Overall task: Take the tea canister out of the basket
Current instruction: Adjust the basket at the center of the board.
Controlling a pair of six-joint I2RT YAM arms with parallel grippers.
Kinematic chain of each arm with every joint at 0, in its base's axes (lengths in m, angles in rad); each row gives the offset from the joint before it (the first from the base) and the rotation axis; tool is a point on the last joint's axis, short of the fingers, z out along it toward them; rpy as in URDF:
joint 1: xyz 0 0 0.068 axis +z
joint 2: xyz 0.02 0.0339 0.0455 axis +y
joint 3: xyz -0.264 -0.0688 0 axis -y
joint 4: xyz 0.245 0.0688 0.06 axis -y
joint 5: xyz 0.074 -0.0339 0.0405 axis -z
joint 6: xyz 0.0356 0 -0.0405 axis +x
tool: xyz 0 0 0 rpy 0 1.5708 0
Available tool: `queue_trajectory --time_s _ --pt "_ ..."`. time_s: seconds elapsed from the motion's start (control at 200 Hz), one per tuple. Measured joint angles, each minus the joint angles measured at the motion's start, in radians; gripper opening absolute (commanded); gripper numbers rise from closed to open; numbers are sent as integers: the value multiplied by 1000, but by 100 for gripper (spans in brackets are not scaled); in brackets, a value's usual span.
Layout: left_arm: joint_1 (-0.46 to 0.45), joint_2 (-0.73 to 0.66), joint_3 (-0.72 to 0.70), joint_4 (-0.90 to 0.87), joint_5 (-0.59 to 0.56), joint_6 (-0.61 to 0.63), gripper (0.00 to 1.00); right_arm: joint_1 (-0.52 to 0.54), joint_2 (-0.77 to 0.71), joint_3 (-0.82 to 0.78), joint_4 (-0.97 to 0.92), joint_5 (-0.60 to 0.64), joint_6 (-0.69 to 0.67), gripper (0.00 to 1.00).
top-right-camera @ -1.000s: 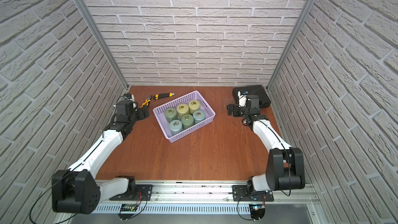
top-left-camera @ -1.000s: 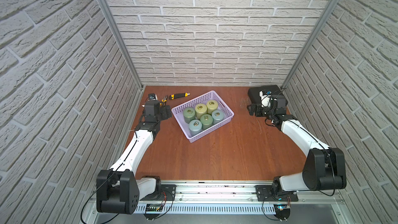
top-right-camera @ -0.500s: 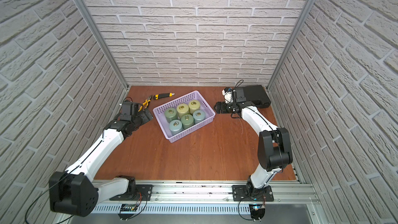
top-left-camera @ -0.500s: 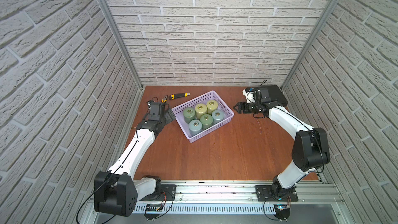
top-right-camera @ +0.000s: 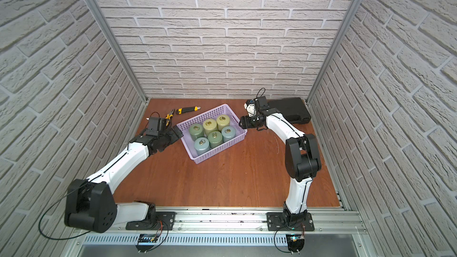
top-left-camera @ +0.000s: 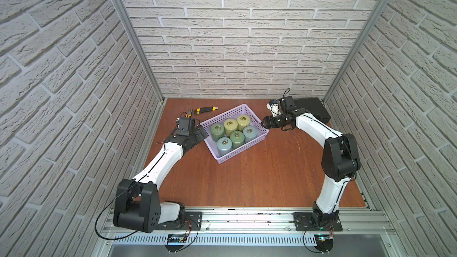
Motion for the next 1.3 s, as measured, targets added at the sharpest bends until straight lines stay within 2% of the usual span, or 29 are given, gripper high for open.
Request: queue_trajectory --time_s 0.245,0.445,0.715,1.005,1.3 --pt "-17 25 0 20 8 -25 98 16 75 52 -18 19 -17 52" --pt "-25 42 0 34 18 -34 98 21 138 77 -35 23 -24 42" --pt "-29 60 0 42 28 -45 98 27 156 107 -58 23 -39 23" --pt "-29 71 0 43 35 -45 98 27 155 112 -65 32 -80 12" --pt "-29 83 2 63 49 -43 92 31 93 19 -22 58 -43 9"
